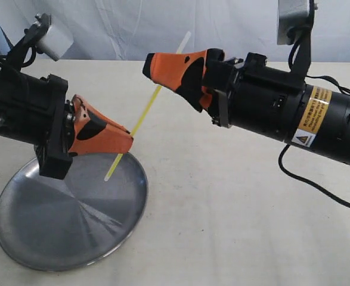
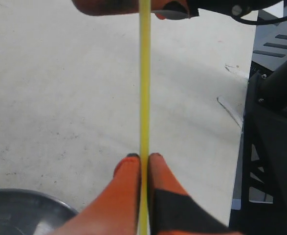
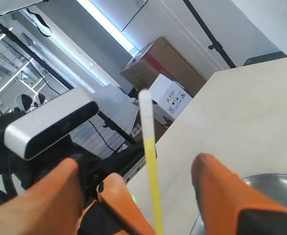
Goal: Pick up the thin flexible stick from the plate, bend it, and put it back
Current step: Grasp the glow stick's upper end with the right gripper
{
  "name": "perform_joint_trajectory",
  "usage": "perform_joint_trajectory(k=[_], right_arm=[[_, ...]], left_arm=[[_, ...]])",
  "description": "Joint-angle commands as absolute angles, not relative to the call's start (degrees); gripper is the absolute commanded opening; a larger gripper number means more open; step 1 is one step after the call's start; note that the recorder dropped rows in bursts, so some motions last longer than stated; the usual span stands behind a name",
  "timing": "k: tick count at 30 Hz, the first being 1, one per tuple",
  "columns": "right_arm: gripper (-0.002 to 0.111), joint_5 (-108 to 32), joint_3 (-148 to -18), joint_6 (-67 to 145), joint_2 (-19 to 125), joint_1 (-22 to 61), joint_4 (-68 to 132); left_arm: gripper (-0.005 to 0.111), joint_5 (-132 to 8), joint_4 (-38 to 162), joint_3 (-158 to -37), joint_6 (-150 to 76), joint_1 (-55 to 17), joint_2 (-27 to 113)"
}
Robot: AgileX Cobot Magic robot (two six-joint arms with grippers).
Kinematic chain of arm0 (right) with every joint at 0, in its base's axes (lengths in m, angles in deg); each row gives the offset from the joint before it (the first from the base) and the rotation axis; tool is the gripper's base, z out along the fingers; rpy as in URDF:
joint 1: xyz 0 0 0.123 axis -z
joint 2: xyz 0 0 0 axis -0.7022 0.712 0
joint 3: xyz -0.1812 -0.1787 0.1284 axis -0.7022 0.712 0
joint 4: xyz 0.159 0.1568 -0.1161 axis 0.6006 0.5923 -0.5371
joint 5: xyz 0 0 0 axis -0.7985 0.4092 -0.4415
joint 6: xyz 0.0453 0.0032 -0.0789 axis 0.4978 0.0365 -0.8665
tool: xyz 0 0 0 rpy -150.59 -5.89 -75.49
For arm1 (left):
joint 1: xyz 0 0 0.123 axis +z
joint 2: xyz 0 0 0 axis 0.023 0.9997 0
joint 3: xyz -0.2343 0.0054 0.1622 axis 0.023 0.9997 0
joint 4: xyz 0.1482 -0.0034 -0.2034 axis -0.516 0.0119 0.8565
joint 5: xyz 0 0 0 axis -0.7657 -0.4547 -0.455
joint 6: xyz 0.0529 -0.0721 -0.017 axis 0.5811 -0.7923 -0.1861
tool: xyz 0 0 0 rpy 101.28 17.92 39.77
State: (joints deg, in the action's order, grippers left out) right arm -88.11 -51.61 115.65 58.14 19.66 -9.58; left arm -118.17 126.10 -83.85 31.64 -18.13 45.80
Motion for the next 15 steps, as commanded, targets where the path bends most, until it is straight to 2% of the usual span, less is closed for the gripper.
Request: perform_joint_trajectory(k=[1, 2, 4, 12, 15], right_arm=[[0.034, -87.98, -51.94, 114.13, 59.8, 19.25, -7.21], [0.017, -87.98, -51.94, 114.13, 60.22, 19.25, -7.1], [0.0, -88.11, -51.94, 113.5, 60.37, 19.25, -7.1], [0.0, -88.4, -51.94, 112.64, 60.37, 19.25, -6.87], [0.0, -88.4, -51.94, 112.64, 60.37, 19.25, -6.87]], left_arm=[[0.0, -119.14, 126.95, -83.81, 31.81, -18.27, 45.36], [0.0, -119.4, 126.95, -83.81, 31.81, -18.27, 45.36], [0.0, -119.8, 126.95, -83.81, 32.57, -18.27, 45.36], [0.0, -120.6, 126.95, -83.81, 32.68, -18.27, 45.47], [0.006, -120.98, 126.95, -83.81, 32.68, -18.27, 45.47]])
